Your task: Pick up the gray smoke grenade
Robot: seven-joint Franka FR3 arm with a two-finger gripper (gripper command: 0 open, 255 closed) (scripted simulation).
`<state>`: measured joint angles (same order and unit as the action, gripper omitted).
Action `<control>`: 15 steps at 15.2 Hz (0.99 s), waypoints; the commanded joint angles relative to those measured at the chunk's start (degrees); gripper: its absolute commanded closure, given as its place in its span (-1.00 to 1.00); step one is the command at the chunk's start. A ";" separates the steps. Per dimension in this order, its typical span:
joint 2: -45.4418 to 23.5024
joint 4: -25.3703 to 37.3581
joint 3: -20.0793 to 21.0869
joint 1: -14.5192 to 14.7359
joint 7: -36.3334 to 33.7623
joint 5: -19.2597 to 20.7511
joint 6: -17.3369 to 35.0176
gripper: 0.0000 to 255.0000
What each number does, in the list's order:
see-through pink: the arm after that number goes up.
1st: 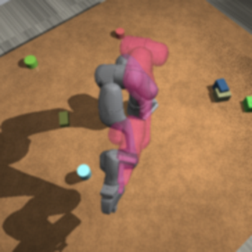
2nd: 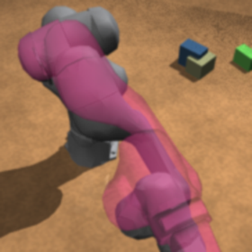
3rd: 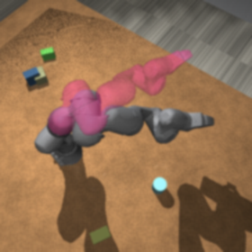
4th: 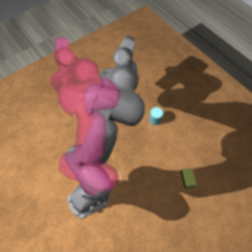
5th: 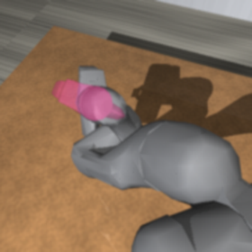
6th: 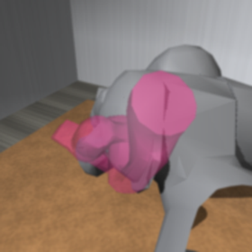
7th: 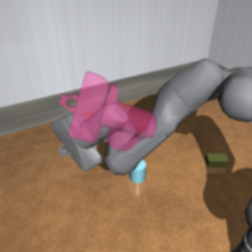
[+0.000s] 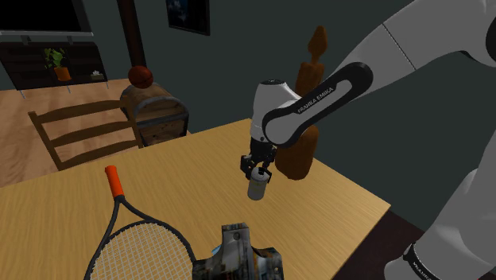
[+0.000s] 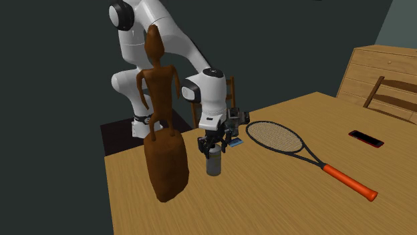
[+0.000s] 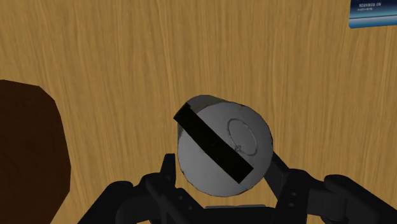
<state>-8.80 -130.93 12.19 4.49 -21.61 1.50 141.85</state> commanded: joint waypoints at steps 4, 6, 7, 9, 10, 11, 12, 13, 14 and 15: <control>-0.08 -0.03 0.02 0.02 0.00 -0.01 0.00 1.00; 0.58 0.03 0.08 -0.02 0.14 -0.23 -0.70 1.00; 1.15 0.20 0.13 -0.06 0.27 -0.43 -1.43 1.00; 2.28 0.57 0.21 -0.12 0.52 -0.81 -2.90 1.00; 2.83 0.77 0.24 -0.15 0.63 -0.99 -3.64 1.00; 3.37 0.99 0.27 -0.17 0.75 -1.16 -4.38 1.00; 3.89 1.22 0.29 -0.19 0.86 -1.33 -5.13 1.00; 4.41 1.46 0.31 -0.21 0.96 -1.49 -5.87 1.00; 4.91 1.72 0.32 -0.23 1.06 -1.64 -6.62 1.00; 5.41 1.99 0.34 -0.25 1.15 -1.79 -7.37 1.00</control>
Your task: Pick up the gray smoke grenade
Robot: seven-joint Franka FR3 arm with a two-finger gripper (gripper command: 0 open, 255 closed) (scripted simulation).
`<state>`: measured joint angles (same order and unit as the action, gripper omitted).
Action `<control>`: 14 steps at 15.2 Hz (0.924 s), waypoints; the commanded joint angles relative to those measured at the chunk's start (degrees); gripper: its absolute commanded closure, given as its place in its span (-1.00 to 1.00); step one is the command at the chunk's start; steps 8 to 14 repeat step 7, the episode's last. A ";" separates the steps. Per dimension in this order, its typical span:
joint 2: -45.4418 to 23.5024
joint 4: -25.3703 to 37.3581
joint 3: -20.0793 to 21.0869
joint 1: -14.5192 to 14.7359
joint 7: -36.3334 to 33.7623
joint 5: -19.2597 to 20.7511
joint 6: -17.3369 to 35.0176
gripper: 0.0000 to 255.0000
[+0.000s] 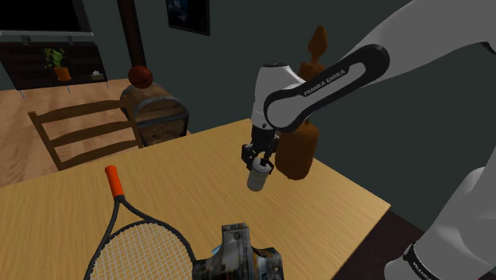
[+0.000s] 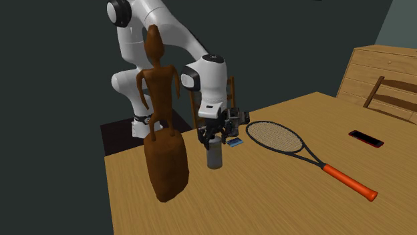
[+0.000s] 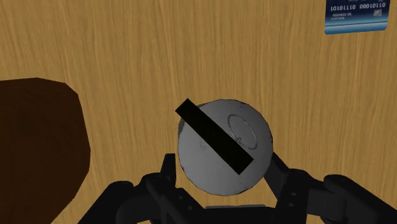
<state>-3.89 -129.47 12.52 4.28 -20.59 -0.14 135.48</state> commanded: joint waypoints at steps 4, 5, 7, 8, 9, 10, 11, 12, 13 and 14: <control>2.35 1.72 0.02 -0.09 0.47 -0.67 -4.01 1.00; 2.78 2.05 0.02 -0.10 0.54 -0.78 -4.76 1.00; 2.85 2.10 0.02 -0.10 0.56 -0.80 -4.87 1.00; 2.85 2.10 0.02 -0.10 0.56 -0.80 -4.87 1.00; 2.85 2.10 0.02 -0.10 0.56 -0.80 -4.87 1.00; 2.85 2.10 0.02 -0.10 0.56 -0.80 -4.87 1.00; 2.85 2.10 0.02 -0.10 0.56 -0.80 -4.87 1.00; 2.85 2.10 0.02 -0.10 0.56 -0.80 -4.87 1.00; 2.85 2.10 0.02 -0.10 0.56 -0.80 -4.87 1.00; 2.85 2.10 0.02 -0.10 0.56 -0.80 -4.87 1.00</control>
